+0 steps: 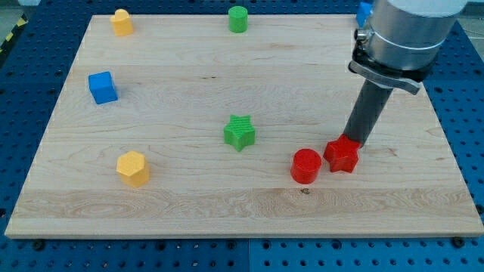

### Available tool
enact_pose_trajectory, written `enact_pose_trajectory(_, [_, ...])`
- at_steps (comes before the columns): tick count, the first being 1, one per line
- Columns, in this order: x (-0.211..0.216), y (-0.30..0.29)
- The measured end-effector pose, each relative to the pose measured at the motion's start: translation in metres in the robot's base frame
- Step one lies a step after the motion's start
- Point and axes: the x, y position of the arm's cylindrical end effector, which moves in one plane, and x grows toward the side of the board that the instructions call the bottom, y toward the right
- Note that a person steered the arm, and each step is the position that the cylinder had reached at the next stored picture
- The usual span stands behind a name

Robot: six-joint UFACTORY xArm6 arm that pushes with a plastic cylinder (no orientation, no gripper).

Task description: Place the green star at the center of the board

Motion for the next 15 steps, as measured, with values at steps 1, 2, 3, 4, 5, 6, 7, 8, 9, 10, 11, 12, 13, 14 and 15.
enact_pose_trajectory(1, [0.0,-0.014])
enact_pose_trajectory(2, [-0.001,-0.032])
enact_pose_trajectory(3, [-0.001,-0.032])
enact_pose_trajectory(4, [-0.019,-0.032])
enact_pose_trajectory(5, [-0.022,-0.038])
enact_pose_trajectory(6, [-0.022,-0.07])
enact_pose_trajectory(7, [-0.022,-0.084])
enact_pose_trajectory(8, [-0.022,-0.099])
enact_pose_trajectory(9, [-0.022,-0.115])
enact_pose_trajectory(10, [-0.022,-0.119])
enact_pose_trajectory(11, [-0.02,-0.12])
enact_pose_trajectory(12, [-0.015,-0.12])
enact_pose_trajectory(13, [-0.011,-0.131])
enact_pose_trajectory(14, [-0.011,-0.155])
enact_pose_trajectory(15, [0.0,-0.157])
